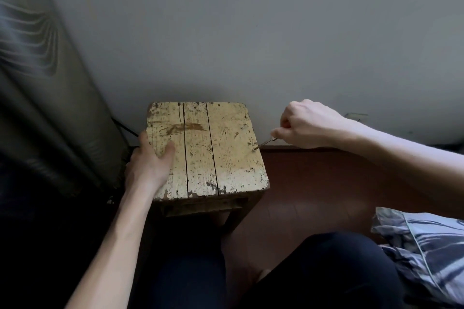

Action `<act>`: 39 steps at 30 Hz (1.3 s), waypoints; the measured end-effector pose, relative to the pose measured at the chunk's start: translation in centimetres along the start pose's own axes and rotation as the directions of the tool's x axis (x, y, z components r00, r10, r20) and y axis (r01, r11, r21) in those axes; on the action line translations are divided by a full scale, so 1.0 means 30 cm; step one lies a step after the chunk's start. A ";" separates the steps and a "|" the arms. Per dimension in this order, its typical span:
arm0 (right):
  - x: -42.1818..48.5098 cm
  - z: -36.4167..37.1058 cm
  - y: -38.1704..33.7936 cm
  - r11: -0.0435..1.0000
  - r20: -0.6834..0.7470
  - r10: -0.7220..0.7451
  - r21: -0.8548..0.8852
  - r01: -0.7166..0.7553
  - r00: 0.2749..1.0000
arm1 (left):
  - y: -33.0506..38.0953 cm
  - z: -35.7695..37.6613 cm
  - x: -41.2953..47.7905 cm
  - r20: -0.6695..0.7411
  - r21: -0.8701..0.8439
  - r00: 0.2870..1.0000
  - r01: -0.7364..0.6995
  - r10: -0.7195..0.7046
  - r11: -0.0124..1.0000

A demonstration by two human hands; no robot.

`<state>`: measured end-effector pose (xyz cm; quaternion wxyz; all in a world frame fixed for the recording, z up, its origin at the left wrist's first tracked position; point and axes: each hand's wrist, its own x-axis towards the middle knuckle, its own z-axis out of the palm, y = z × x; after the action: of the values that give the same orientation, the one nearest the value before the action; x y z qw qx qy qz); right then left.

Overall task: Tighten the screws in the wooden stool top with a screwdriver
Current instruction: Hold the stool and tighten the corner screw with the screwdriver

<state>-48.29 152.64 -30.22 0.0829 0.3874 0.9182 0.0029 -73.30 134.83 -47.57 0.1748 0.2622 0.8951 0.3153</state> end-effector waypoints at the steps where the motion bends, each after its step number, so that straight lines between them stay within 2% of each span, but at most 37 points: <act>1: -0.002 0.000 -0.005 1.000 0.005 0.018 0.008 -0.018 1.000 | -0.001 -0.003 -0.001 -0.001 -0.005 1.000 -0.001 0.001 1.000; 3: -0.014 -0.007 -0.015 0.999 -0.002 0.003 -0.043 -0.004 1.000 | 0.003 -0.008 -0.004 0.004 -0.029 1.000 -0.013 0.013 0.999; 7: -0.042 -0.040 -0.023 0.975 0.012 -0.189 -0.117 0.189 0.982 | 0.009 -0.016 -0.015 0.008 -0.049 1.000 -0.013 0.013 0.999; 11: -0.047 -0.058 -0.037 0.861 -0.081 -0.421 -0.349 0.370 0.903 | 0.014 -0.024 -0.020 0.023 -0.066 1.000 0.000 0.001 0.998; 13: -0.041 -0.053 -0.051 0.819 -0.075 -0.475 -0.402 0.409 0.877 | 0.014 -0.023 -0.022 0.028 -0.065 1.000 0.008 -0.007 0.998; 17: -0.023 -0.053 -0.062 0.811 -0.045 -0.473 -0.414 0.414 0.880 | 0.010 -0.019 -0.018 0.014 -0.053 1.000 0.002 -0.001 0.999; 20: -0.025 -0.042 -0.051 0.849 -0.077 -0.427 -0.377 0.370 0.901 | 0.006 -0.014 -0.015 0.006 -0.053 1.000 -0.005 0.005 0.999; 22: -0.035 -0.024 -0.046 0.903 -0.108 -0.345 -0.309 0.299 0.932 | 0.006 -0.011 -0.013 0.001 -0.050 1.000 -0.009 0.009 0.999; 26: -0.024 -0.007 -0.062 0.997 -0.082 -0.038 -0.075 0.032 0.996 | 0.004 -0.010 -0.009 -0.005 -0.041 1.000 -0.015 0.014 0.999; 28: -0.011 -0.011 -0.071 0.997 -0.071 -0.009 -0.074 0.004 0.997 | 0.003 -0.011 -0.012 -0.005 -0.042 1.000 -0.013 0.013 0.999; 30: -0.009 -0.023 -0.080 0.990 -0.068 -0.068 -0.128 0.059 0.995 | 0.004 -0.014 -0.014 -0.001 -0.051 1.000 -0.013 0.013 0.999; 33: -0.017 -0.048 -0.081 0.949 -0.023 -0.234 -0.221 0.223 0.972 | 0.008 -0.014 -0.020 -0.001 -0.058 1.000 -0.014 0.014 0.998; 37: -0.019 -0.061 -0.083 0.813 -0.016 -0.430 -0.442 0.379 0.903 | 0.003 -0.014 -0.021 -0.016 -0.068 0.999 -0.033 0.032 0.997; 39: -0.018 -0.061 -0.080 0.768 -0.005 -0.477 -0.489 0.414 0.879 | -0.002 -0.013 -0.016 -0.008 -0.073 0.999 -0.035 0.034 0.997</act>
<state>-49.91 150.67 -28.50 0.1139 0.1250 0.9578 0.2323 -73.13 134.33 -47.24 0.1757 0.2701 0.8789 0.3518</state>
